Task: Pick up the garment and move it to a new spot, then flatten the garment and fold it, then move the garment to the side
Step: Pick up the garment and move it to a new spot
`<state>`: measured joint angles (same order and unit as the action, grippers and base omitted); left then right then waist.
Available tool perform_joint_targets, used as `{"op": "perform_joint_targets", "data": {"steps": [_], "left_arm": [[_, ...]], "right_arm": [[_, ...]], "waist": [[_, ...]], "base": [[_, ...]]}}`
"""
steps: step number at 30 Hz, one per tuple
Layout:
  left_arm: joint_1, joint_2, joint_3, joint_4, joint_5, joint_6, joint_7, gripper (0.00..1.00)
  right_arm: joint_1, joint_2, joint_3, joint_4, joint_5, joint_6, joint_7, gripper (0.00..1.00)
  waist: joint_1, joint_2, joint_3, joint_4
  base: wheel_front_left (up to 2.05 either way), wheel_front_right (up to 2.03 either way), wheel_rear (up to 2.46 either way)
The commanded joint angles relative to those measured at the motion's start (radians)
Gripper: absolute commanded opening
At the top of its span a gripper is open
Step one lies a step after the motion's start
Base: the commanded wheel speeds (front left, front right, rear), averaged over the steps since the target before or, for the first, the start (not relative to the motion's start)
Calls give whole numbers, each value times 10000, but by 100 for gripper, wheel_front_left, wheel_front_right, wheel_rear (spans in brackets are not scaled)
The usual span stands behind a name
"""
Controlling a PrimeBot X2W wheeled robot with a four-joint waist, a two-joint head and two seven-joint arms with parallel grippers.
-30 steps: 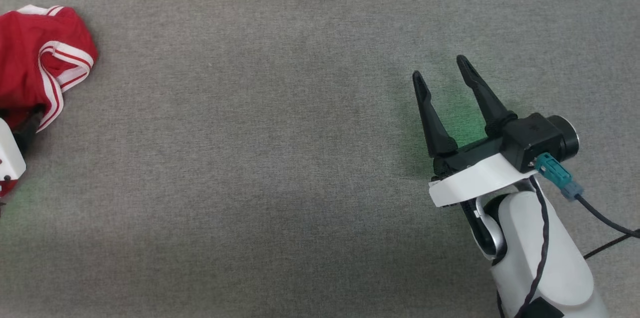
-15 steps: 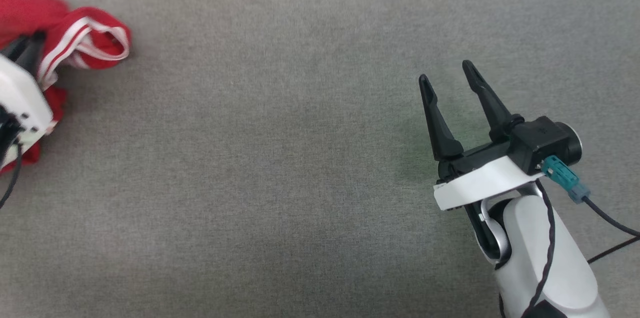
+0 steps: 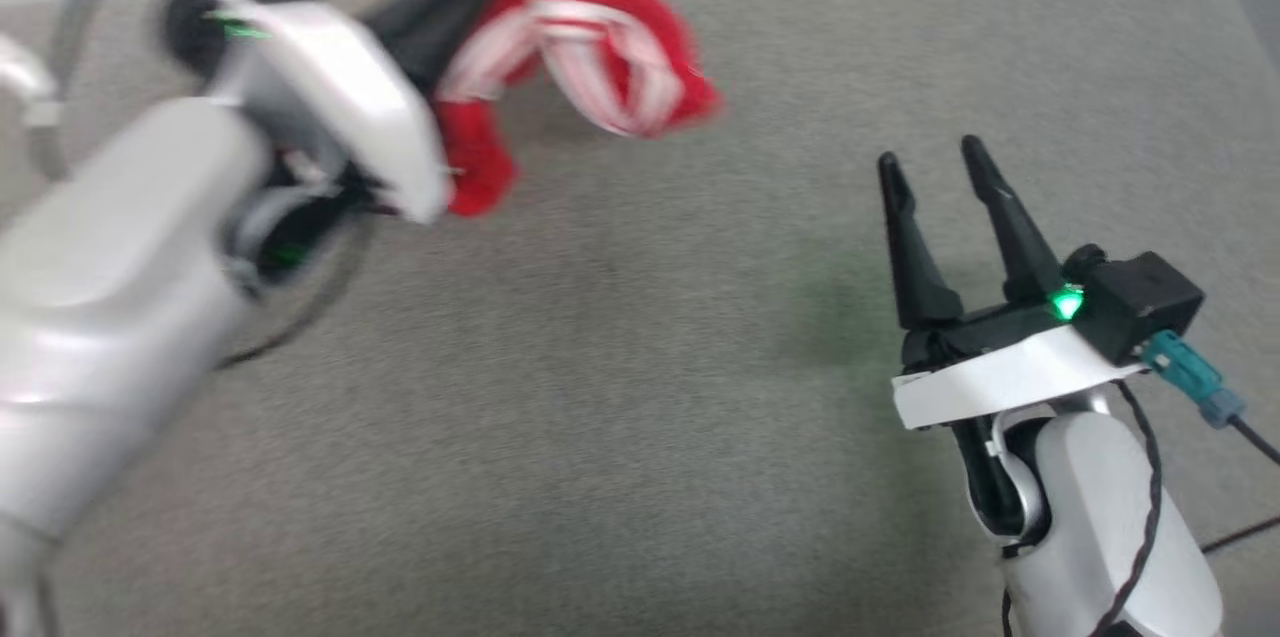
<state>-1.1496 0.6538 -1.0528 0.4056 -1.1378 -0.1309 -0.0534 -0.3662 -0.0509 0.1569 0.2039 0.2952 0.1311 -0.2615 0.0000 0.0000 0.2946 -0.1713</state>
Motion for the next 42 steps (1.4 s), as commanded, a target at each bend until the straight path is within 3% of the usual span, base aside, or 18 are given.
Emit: {"op": "perform_joint_targets", "data": {"steps": [1, 4, 7, 13, 14, 15, 22, 31, 35, 38, 40, 41, 42], "left_arm": [[-292, -486, -324, -285, -186, 17, -3, 0], [-425, -1198, -865, -565, -355, 17, -181, 0], [-431, -1389, -1632, -566, -344, 18, -35, 0], [47, -803, -2209, -836, -480, 18, 703, 0], [218, -338, -2250, -856, -527, 18, 941, 0], [218, -338, -2250, -856, -527, 18, 941, 0], [712, 728, -2293, -672, 775, 17, 2533, 0], [1332, 823, -2482, -520, 2003, 26, 4244, 0], [1209, 845, -2493, -531, 1983, 27, 3980, 0], [1000, 781, -2446, -660, 1941, 26, 3657, 11], [810, 748, -2382, -714, 1814, 24, 3198, 48], [707, 704, -2353, -732, 1705, 24, 2907, 93], [642, 631, -2323, -768, 1553, 24, 2634, 100]], "right_arm": [[117, -6, -143, -106, 198, -5, -47, 100], [220, 0, -343, -195, 438, -5, -47, 100], [214, -3, -478, -254, 608, -7, -46, 100], [199, -2, -600, -358, 857, -5, -47, 100], [249, -3, -654, -421, 1010, -7, -46, 100], [249, -3, -654, -421, 1010, -7, -46, 100], [322, -5, -546, -583, 1480, -5, -47, 100], [268, -6, -245, -688, 1901, -7, -46, 100], [298, -6, -278, -691, 1854, -7, -47, 100], [263, -4, -421, -638, 1676, -5, -47, 100], [238, -3, -500, -600, 1513, -7, -47, 100], [236, -7, -551, -571, 1403, -5, -47, 100], [241, -6, -598, -546, 1283, -5, -47, 100]], "waist": [[0, 0, 249, -644], [0, 0, 441, -1040], [0, 0, 642, -1417], [0, 0, 887, -1978], [0, 0, 958, -2129], [0, 0, 958, -2129], [0, 0, 1240, -2623], [0, 0, 1688, -3232], [0, 0, 1705, -3204], [0, 0, 1581, -2965], [0, 0, 1435, -2706], [0, 0, 1345, -2553], [0, 0, 1245, -2377]], "base": [[0, 0, 0], [0, 0, 0], [0, 0, 0], [0, 0, 0], [0, 0, 0], [0, 0, 0], [0, 0, 0], [0, 0, 0], [0, 0, 0], [0, 0, 0], [0, 0, 0], [0, 0, 0], [0, 0, 0]]}}
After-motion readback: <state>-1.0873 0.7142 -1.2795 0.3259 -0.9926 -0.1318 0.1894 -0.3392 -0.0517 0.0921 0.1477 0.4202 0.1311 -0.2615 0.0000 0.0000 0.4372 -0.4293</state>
